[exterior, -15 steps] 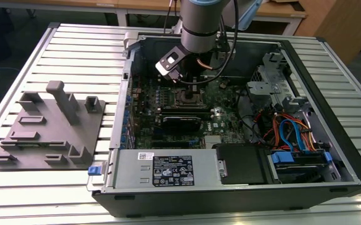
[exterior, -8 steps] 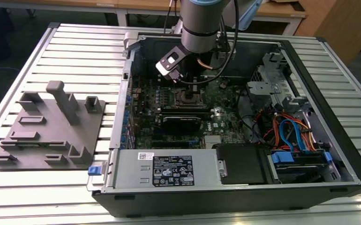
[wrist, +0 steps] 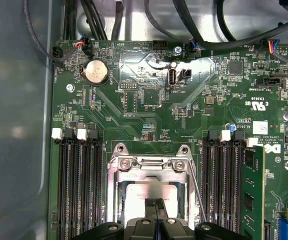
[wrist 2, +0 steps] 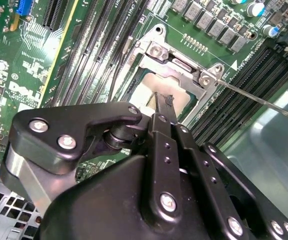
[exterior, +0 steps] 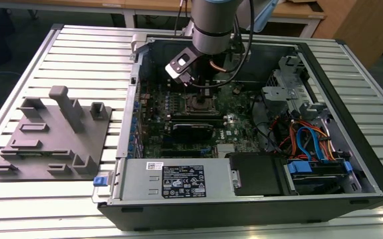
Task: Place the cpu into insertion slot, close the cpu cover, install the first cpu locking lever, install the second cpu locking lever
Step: 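Install the first cpu locking lever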
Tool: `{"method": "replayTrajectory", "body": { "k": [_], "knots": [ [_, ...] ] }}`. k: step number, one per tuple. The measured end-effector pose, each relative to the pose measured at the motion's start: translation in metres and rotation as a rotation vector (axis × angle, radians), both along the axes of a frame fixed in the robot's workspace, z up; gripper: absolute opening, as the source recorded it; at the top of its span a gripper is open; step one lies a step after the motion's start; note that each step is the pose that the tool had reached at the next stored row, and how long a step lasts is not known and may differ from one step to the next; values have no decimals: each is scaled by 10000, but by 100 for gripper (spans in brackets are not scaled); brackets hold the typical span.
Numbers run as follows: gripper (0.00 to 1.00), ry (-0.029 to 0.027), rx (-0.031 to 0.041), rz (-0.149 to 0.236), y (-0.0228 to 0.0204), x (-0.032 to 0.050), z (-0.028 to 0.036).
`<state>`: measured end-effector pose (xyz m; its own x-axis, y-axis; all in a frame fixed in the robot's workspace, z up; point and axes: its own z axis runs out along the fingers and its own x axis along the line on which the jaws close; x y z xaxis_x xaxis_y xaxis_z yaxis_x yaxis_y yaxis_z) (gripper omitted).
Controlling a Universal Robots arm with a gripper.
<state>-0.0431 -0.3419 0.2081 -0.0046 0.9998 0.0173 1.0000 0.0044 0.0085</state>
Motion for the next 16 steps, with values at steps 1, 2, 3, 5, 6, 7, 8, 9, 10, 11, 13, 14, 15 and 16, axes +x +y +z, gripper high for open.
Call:
{"method": "replayTrajectory", "body": {
  "k": [1, 2, 3, 5, 6, 7, 8, 9, 10, 11, 13, 14, 15, 16],
  "knots": [
    [10, 0, 1, 1, 0, 0, 10],
    [10, 0, 3, 0, 0, 0, 22],
    [10, -1, 4, 0, 0, 0, 37],
    [10, 0, 4, 1, 0, 0, 67],
    [10, 0, 4, 0, 0, 0, 85],
    [10, 0, 5, 0, 0, 0, 102],
    [10, 0, 4, 0, 0, 0, 119],
    [10, 0, 4, 0, 0, 0, 135],
    [10, 0, 3, 0, 0, 0, 151],
    [10, 0, 4, 0, 0, 0, 166],
    [10, 0, 4, 0, 0, 0, 195],
    [10, 0, 5, 0, 0, 0, 209],
    [10, 0, 4, 0, 0, 0, 223],
    [10, 0, 4, 0, 0, 0, 237]
  ]
}}
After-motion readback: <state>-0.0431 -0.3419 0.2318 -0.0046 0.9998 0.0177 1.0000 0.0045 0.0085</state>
